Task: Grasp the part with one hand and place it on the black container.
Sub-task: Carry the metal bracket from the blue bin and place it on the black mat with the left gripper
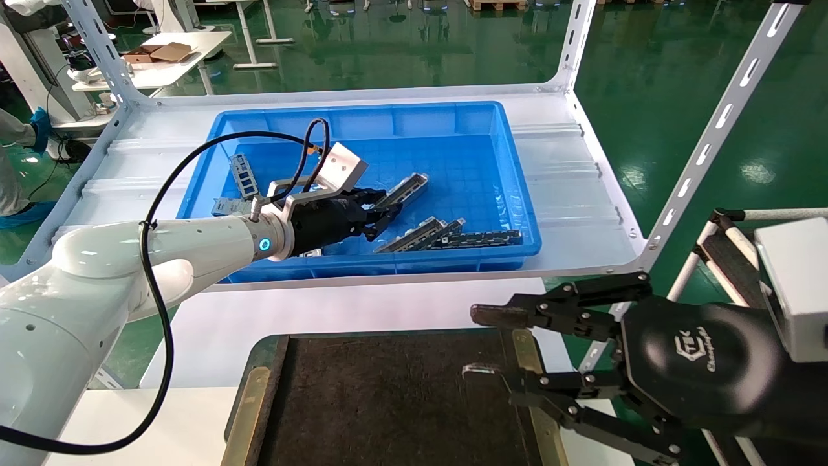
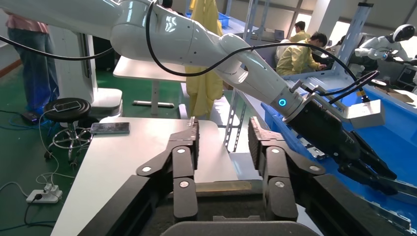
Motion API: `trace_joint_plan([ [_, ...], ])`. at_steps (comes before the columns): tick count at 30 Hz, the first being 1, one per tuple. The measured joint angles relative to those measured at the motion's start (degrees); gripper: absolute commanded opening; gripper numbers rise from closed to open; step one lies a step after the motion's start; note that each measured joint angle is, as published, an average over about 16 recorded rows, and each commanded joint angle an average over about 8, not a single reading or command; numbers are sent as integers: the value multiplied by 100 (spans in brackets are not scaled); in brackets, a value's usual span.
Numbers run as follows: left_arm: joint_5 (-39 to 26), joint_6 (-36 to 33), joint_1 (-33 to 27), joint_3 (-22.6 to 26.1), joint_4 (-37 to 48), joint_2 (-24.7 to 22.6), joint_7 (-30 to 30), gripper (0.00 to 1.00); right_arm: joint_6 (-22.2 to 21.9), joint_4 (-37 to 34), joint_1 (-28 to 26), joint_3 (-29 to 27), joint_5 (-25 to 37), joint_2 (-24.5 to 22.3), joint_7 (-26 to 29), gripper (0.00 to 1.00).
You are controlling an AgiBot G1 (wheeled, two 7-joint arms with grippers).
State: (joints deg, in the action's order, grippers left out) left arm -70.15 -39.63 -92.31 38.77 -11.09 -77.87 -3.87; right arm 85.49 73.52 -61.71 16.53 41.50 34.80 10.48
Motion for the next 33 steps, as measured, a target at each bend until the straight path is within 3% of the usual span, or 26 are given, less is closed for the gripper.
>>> trace_joint_plan([
  [15, 468, -448, -127, 0, -17, 111, -307, 0, -2, 0, -1, 6, -4, -2, -3, 0],
  [33, 1056, -2870, -160, -249, -253, 802, -812, 0, -5, 0, -3, 12, -8, -5, -6, 0],
])
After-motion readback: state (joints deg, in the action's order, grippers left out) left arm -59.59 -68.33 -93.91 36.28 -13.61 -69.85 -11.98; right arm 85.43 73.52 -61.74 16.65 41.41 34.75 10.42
